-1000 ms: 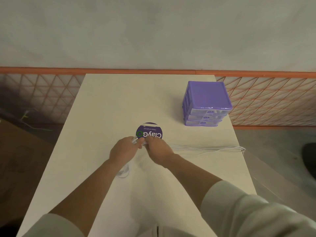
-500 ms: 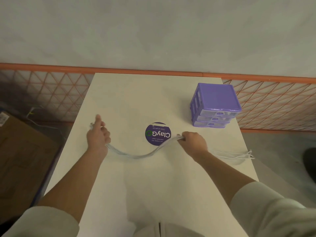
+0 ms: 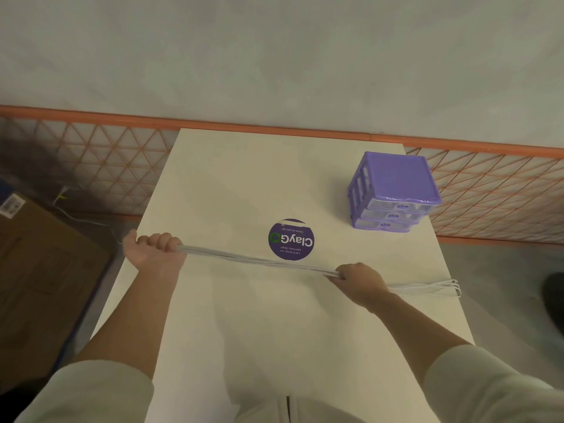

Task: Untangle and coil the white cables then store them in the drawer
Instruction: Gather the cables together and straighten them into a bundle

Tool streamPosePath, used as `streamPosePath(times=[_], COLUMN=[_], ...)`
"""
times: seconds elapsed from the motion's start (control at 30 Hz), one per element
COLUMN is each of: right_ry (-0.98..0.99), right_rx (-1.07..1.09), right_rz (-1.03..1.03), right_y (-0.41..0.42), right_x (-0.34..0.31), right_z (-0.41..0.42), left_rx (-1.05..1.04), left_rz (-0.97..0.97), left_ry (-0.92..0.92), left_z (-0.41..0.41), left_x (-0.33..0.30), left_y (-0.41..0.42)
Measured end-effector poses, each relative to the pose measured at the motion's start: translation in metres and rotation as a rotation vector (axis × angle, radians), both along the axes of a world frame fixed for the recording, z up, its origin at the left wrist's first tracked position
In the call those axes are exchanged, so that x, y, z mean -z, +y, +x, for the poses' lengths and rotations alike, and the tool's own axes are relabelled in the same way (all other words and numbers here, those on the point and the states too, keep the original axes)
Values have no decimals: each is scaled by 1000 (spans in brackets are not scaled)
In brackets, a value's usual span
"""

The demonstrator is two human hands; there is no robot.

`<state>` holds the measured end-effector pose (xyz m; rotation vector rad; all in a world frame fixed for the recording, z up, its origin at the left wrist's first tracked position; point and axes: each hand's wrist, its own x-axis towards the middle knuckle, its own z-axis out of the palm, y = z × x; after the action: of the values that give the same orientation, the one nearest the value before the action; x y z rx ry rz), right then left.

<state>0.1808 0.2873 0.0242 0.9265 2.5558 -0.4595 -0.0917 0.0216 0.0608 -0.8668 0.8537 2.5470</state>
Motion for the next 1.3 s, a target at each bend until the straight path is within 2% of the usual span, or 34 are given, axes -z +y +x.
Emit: streamPosePath(times=[0.17,0.33,0.47,0.67,0.87,1.23,1.3], right_ry=[16,-34,-58,-60,-110,-179,-109], right_rx=[58,158,182,282,249,263,280], right_rz=[124,222,326,217,151,285,258], right_y=[10,42,70,86,81,62,49], right_x=[2,0,-9,3,19,38,33], right_z=[13,48,62,73,79,73,57], left_rx=[-32,73,171,220,187,167,186], left_rz=[-63,-146,-115,-126,-170,-51,-29], left_ry=[65,42,2,-71,-159,12,41], left_z=[-25,-20,5,28,45,38,35], left_x=[-9,6,27,40,58,28,23], left_y=[-17,-24,-17,0,-9,7,11])
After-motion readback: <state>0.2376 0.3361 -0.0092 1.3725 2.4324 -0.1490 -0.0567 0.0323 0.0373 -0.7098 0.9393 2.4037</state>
